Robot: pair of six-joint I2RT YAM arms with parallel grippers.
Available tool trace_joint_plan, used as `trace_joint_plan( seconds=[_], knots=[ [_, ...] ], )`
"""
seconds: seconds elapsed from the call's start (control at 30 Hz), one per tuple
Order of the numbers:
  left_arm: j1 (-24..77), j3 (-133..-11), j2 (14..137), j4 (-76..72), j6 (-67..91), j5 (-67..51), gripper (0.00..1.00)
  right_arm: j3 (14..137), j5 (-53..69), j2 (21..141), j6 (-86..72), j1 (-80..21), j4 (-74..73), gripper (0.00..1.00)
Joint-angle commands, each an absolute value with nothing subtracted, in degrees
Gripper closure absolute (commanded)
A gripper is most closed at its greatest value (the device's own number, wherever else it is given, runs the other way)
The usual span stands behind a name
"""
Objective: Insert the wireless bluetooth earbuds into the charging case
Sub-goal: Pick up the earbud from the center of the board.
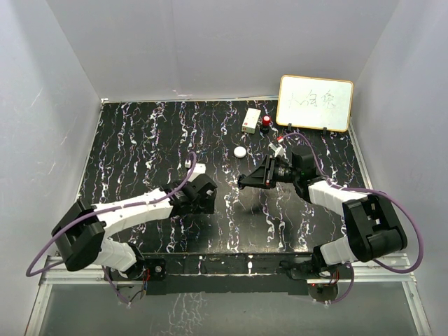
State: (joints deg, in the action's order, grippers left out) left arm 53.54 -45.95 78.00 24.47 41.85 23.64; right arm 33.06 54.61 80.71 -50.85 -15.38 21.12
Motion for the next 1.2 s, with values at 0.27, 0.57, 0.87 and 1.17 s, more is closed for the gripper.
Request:
trace_joint_plan(
  seconds=[0.27,0.57,0.87,1.17],
  knots=[
    [55.4,-47.5,83.8,26.0,42.7,25.4,0.28,32.4,55.0,78.2,-49.4,-15.3,23.2,1.0],
    [55.7,-48.3,86.5,25.7,41.8,25.6,0.35,32.4,54.8,78.7,-49.3,-15.3,23.1,1.0],
    [55.9,-50.1,89.5,26.2,40.2,26.4,0.39,32.5,54.8,79.3,-49.2,-15.2,23.1,1.0],
    [55.9,-50.4,90.6,25.9,39.8,26.3,0.47,32.8,54.8,79.9,-49.0,-15.2,23.1,1.0]
  ],
)
